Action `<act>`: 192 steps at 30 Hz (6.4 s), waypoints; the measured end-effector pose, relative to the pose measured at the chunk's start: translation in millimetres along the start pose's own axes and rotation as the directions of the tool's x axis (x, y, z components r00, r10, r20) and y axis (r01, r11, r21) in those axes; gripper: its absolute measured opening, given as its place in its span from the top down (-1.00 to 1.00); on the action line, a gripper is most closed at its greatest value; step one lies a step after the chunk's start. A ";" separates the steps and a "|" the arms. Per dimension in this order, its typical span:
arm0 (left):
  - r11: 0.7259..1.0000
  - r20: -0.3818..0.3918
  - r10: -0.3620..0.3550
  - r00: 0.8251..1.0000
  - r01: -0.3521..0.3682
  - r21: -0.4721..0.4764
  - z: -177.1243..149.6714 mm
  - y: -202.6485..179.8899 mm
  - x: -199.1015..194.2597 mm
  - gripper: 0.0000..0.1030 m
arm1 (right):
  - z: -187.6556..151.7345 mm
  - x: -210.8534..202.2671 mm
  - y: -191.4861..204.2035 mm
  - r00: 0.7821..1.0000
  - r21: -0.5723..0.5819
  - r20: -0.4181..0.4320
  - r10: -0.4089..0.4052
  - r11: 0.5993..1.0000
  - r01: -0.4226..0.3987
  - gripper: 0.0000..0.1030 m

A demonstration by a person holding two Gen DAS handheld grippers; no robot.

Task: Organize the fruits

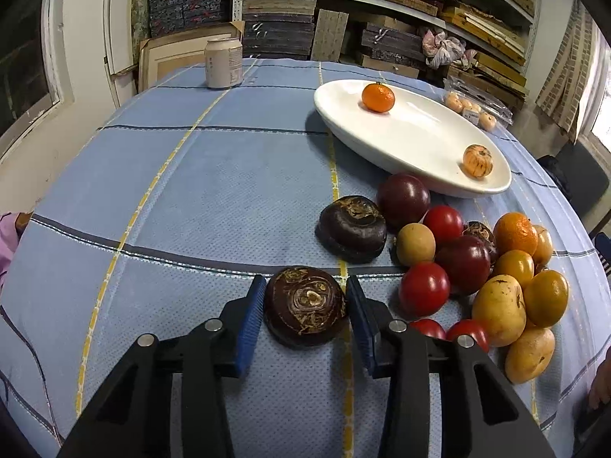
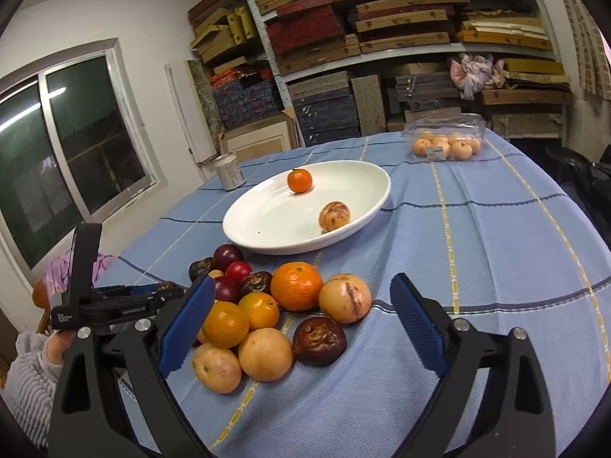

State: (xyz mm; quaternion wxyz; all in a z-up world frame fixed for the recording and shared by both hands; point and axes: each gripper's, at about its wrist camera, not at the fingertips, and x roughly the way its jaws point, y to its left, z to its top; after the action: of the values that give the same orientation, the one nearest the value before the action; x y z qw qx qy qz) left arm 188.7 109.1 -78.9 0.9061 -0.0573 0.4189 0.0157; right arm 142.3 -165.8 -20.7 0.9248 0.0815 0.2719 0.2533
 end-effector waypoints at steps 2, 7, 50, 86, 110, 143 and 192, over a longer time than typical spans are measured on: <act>0.999 0.007 -0.020 1.000 0.020 -0.025 0.4 4.6 -1.1 0.16 | -0.8 -0.5 6.2 1.000 -0.033 -0.001 0.012 0.999 -0.012 -0.73; 0.998 0.043 -0.010 0.999 0.013 -0.067 -0.2 13.1 -9.3 0.17 | -8.6 10.6 40.9 0.998 -0.179 -0.061 0.017 0.984 -0.027 -0.38; 0.997 0.065 -0.062 0.996 0.058 0.060 119.0 -69.3 57.4 0.17 | 109.1 170.7 -22.2 0.969 -0.042 -0.223 -0.109 0.994 0.102 0.27; 0.988 0.023 -0.137 0.990 0.138 -0.064 -5.9 12.8 -16.6 0.48 | 25.0 11.7 -27.4 0.998 0.077 0.031 -0.060 0.995 0.057 -0.50; 0.972 -0.052 -0.094 0.994 0.103 0.210 -87.8 -32.2 -65.5 -0.34 | 24.6 7.9 -23.2 1.000 0.075 0.017 -0.008 0.997 0.007 -0.50; 0.984 0.060 -0.130 0.990 0.121 0.131 -65.7 -21.7 -77.7 0.15 | -35.1 46.6 83.4 0.942 -0.282 -0.335 -0.021 0.956 -0.080 0.16; 0.994 0.100 -0.100 0.990 0.096 0.046 152.8 -62.4 61.0 -0.19 | 143.4 152.8 -31.3 0.989 -0.034 -0.135 -0.062 0.998 0.057 0.02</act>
State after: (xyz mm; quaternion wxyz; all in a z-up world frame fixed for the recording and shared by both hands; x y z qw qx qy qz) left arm 348.8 63.8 -21.6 0.9269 -0.0581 0.3691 -0.0346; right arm 344.2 -116.2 20.0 0.9123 0.0419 0.3329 0.2347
